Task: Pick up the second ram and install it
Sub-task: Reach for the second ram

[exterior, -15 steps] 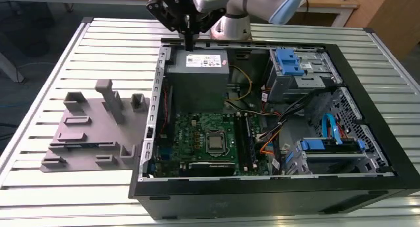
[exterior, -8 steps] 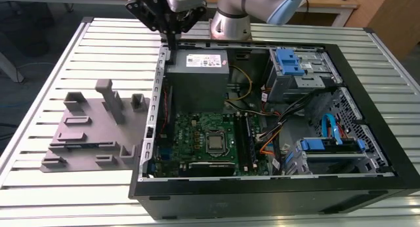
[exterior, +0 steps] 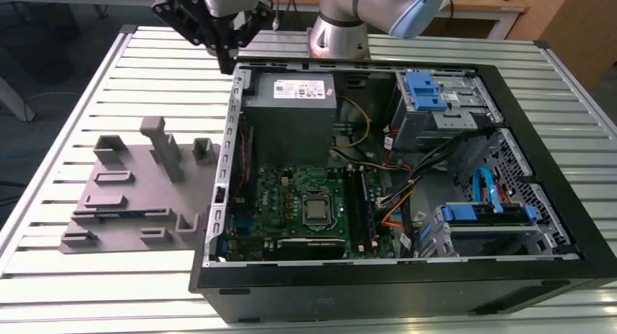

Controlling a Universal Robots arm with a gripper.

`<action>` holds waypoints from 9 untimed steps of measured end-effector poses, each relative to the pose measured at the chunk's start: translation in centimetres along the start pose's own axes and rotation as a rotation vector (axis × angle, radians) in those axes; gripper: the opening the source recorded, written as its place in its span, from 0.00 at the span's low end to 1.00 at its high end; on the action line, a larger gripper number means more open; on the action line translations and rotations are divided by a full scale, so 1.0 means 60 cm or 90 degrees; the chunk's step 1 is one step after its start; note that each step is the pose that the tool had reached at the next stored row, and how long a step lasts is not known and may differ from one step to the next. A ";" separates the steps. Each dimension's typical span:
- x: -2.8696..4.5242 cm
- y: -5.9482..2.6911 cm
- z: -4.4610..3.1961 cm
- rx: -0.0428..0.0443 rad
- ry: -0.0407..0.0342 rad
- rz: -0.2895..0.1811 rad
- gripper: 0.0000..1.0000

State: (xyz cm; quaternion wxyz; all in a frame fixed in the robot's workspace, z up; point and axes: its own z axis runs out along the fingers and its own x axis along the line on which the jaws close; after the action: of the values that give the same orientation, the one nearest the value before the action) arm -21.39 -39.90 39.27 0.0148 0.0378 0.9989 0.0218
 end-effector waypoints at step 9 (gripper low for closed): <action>0.066 -0.005 0.001 0.0000 -0.0001 0.000 0.07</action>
State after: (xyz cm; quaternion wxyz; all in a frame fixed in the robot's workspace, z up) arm -25.34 -39.89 39.09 0.0149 0.0378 0.9989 0.0218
